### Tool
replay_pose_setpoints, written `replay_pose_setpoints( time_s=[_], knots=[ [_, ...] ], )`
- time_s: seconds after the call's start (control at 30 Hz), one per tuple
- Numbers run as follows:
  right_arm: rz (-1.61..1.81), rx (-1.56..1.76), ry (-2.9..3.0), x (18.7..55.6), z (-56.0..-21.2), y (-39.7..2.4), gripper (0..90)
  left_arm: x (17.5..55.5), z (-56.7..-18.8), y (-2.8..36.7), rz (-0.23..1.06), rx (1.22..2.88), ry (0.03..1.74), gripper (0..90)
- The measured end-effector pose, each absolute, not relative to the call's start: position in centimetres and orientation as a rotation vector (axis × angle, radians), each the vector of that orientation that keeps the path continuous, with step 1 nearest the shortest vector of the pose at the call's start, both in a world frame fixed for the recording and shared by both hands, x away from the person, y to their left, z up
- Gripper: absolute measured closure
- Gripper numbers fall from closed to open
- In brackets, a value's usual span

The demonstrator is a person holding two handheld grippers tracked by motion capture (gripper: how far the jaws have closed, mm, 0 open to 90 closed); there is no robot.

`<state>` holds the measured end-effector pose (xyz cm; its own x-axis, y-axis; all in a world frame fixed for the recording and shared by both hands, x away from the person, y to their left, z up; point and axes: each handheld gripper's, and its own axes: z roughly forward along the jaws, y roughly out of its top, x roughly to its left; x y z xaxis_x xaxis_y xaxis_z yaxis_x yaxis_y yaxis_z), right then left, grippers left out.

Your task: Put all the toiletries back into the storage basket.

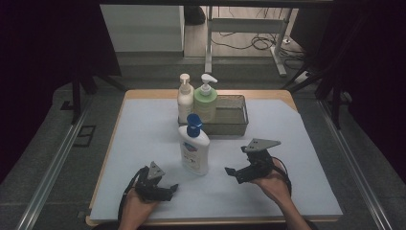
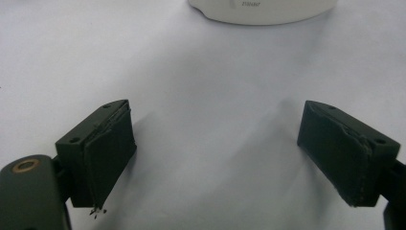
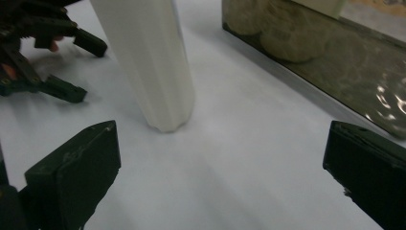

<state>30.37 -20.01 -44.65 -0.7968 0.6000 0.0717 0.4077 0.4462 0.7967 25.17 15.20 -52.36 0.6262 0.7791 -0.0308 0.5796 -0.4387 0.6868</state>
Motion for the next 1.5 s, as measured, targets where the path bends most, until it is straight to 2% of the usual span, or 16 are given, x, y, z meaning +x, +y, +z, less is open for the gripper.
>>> replay_pose_setpoints(
  time_s=[0.93, 1.33, 1.5],
  knots=[
    [1.283, 0.801, 2.473, 30.7, -42.1, -13.2, 0.0, 25.2, -52.4, 15.2, 0.380, 2.173, 1.059, 12.2],
    [1.264, 0.780, 2.465, 31.6, -41.8, -10.9, 12.2, 25.2, -52.4, 15.2, 0.378, 2.174, 1.059, 12.2],
    [1.255, 0.769, 2.463, 31.9, -41.8, -9.7, 14.2, 25.2, -52.4, 15.2, 0.378, 2.173, 1.059, 12.2]
  ],
)
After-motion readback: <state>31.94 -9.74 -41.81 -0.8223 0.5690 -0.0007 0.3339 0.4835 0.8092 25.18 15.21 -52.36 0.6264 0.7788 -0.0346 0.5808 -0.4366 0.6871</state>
